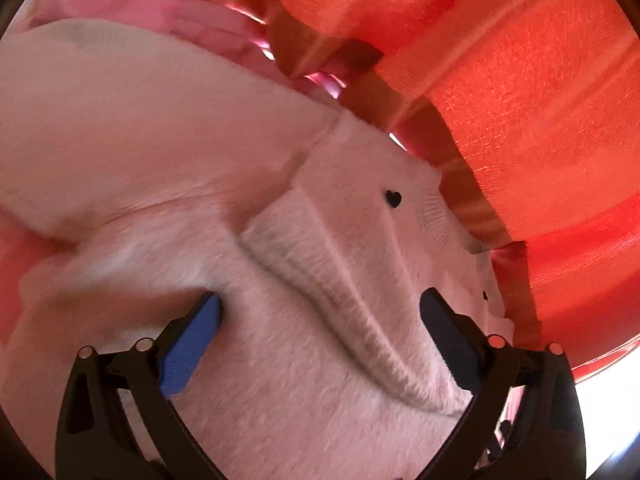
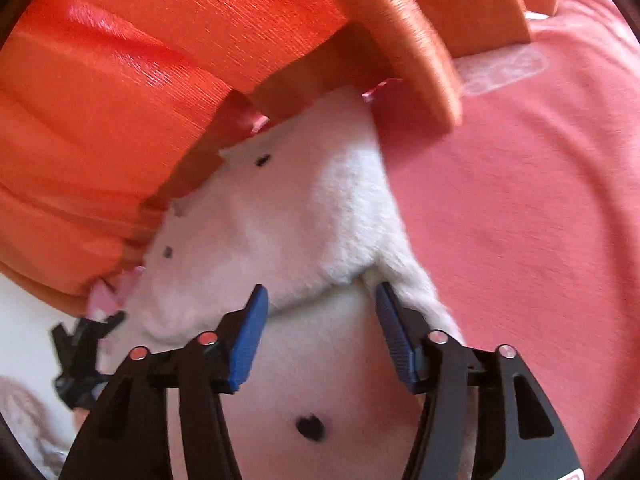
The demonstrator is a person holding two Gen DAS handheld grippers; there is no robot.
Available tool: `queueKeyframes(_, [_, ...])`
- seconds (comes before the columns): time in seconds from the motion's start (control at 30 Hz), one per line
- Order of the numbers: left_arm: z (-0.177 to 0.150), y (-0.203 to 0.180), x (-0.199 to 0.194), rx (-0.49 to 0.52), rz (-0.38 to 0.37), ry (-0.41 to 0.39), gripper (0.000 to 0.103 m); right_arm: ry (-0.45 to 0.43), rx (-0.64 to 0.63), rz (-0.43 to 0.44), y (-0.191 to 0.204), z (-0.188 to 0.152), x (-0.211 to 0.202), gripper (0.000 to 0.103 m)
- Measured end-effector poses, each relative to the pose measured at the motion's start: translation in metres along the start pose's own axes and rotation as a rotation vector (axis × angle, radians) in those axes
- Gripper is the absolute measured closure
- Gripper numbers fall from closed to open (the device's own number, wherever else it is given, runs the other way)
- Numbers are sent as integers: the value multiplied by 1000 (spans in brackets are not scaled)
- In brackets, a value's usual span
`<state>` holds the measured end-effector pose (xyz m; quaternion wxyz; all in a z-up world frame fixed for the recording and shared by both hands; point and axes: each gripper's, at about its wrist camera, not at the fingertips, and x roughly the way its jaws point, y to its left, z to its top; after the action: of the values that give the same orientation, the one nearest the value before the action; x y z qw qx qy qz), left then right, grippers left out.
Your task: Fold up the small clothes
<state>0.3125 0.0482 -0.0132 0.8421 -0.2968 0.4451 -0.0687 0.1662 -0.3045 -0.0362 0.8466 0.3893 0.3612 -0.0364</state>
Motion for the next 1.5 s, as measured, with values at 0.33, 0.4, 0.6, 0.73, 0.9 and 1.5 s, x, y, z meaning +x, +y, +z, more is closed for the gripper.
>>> queueKeyframes(0.33, [7, 2, -8, 52, 34, -65, 91, -127, -21, 1, 15, 21, 2, 96])
queueKeyframes(0.4, [4, 10, -3, 58, 66, -51, 92, -69, 0, -113, -6, 20, 19, 96])
queueKeyframes(0.6, [8, 19, -17, 1, -19, -51, 89, -77, -24, -114, 0, 23, 14, 97])
queueKeyframes(0.73, [11, 6, -23, -10, -26, -77, 38, -65, -10, -135, -4, 20, 24, 96])
queueKeyframes(0.9, [3, 12, 2, -16, 35, -60, 60, -101, -14, -99, -6, 17, 9, 96])
queueKeyframes(1.5, [5, 20, -15, 16, 40, -62, 86, -101, -140, -363, 15, 5, -6, 94])
